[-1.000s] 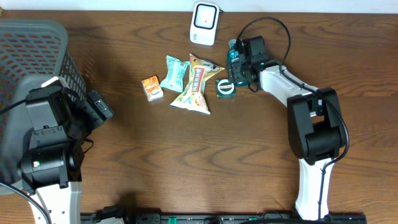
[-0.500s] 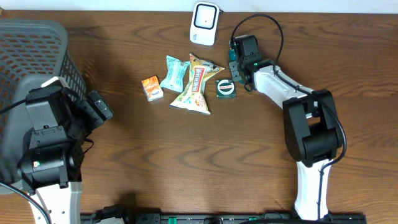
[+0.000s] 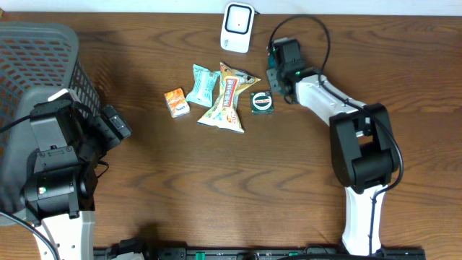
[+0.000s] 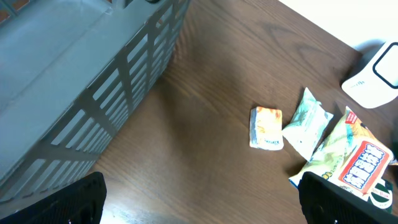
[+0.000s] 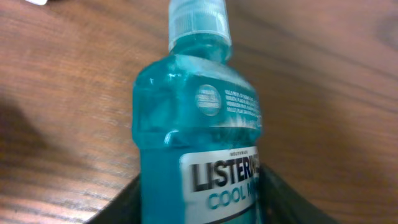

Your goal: Scan the item barcode

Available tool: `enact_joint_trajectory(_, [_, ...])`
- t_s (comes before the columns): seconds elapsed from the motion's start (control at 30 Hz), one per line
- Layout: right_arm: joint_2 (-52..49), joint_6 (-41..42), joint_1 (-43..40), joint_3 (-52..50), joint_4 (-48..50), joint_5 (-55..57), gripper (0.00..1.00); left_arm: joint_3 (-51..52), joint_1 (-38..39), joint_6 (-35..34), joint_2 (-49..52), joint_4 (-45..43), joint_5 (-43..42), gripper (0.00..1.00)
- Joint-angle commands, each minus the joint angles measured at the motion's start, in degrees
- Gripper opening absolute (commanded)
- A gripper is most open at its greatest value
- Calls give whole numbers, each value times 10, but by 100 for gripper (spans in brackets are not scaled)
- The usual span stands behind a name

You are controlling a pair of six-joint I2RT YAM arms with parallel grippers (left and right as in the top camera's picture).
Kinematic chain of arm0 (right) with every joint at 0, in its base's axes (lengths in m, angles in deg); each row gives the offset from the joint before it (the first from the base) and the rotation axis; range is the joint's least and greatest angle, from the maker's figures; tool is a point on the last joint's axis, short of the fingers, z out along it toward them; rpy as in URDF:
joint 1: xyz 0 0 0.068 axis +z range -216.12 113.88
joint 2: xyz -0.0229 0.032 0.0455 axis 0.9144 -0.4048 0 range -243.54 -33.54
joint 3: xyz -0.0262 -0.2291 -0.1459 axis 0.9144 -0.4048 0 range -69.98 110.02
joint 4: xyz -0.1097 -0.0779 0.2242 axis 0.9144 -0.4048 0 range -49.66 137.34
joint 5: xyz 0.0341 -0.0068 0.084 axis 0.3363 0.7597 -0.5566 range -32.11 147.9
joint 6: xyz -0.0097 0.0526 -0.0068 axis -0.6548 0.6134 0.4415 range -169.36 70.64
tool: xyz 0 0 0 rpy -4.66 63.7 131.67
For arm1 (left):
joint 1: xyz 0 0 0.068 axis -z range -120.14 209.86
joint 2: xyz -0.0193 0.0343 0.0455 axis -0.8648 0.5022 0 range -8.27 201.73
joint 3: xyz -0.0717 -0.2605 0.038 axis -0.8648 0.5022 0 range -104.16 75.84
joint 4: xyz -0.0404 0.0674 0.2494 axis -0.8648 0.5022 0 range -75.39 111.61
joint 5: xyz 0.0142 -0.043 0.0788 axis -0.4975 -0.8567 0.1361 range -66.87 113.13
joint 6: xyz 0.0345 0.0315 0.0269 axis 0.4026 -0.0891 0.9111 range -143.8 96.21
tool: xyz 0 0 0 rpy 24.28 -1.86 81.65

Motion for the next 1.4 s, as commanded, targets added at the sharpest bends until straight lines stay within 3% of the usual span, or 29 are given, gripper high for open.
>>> enact_joint_trajectory(0.0, [-30,10,-19,-20,-20,-13,33,-3,-3,-5,1,1,7,98])
enact_joint_trajectory(0.47, [-30,45,-31,0,-28,-53,23,-3,-3,-5,1,1,7,98])
enact_joint_trajectory(0.8, [-30,45,-77,0,-94,-84,27,-3,-3,-5,1,1,7,98])
enact_joint_trajectory(1.1, [-15,44,-77,17,-73,-94,14,-3,-3,-5,1,1,7,98])
enact_joint_trajectory(1.37, [-7,-50,-58,95,-61,-93,6,-3,-3,-5,1,1,7,98])
